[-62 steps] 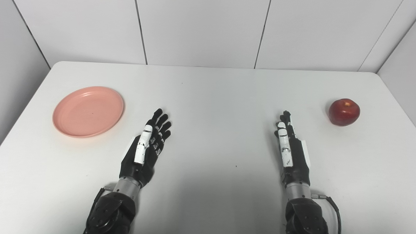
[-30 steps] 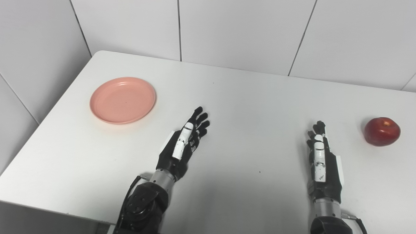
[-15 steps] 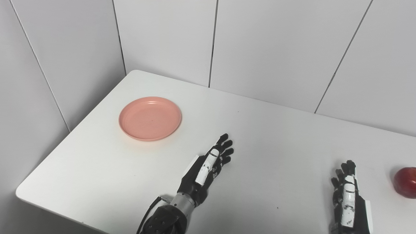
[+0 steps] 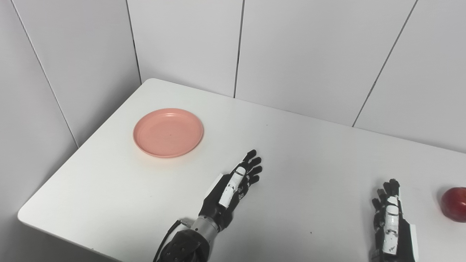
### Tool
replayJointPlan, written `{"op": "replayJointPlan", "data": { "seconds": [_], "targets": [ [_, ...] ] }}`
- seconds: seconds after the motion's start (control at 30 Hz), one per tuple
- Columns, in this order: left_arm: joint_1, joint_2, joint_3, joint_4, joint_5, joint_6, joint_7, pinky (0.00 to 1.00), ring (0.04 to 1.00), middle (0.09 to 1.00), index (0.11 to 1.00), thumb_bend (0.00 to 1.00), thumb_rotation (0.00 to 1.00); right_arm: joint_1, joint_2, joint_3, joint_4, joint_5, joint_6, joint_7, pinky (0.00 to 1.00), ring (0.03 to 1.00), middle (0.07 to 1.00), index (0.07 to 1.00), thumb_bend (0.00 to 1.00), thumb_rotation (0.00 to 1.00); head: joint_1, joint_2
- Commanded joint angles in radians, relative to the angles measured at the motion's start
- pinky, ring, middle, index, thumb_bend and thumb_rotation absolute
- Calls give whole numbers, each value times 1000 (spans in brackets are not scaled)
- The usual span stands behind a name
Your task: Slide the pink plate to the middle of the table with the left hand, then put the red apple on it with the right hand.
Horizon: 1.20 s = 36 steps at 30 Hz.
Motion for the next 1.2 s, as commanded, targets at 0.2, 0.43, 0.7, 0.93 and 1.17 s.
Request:
{"op": "replayJointPlan", "data": {
  "seconds": [0.2, 0.43, 0.7, 0.93, 1.17],
  "targets": [
    [-13, 20, 6, -47, -2, 25, -16, 973, 950, 965, 952, 437, 1000, 15, 9, -4, 5, 6, -4, -1, 1000, 1000, 1000, 1000, 177, 1000, 5, 3],
    [-41, 43, 16, -116, 2, 86, -22, 971, 949, 957, 946, 457, 1000, 14, 8, -5, 9, 6, -8, 1, 1000, 1000, 1000, 1000, 172, 1000, 11, 4],
    [-75, 73, 32, -162, -15, 125, -20, 951, 935, 937, 925, 515, 1000, 12, 6, -5, 22, 5, -29, 3, 1000, 1000, 1000, 1000, 182, 1000, 13, 4],
    [-110, 91, 65, -213, -33, 153, -15, 941, 916, 927, 909, 488, 1000, 10, 4, -4, 20, -2, -21, 2, 1000, 999, 1000, 1000, 172, 1000, 21, 2],
    [-148, 95, 104, -276, -69, 193, -9, 936, 910, 918, 898, 456, 1000, 8, -1, -6, 33, -10, -27, 2, 1000, 994, 999, 997, 193, 1000, 26, 1]
  ]
}}
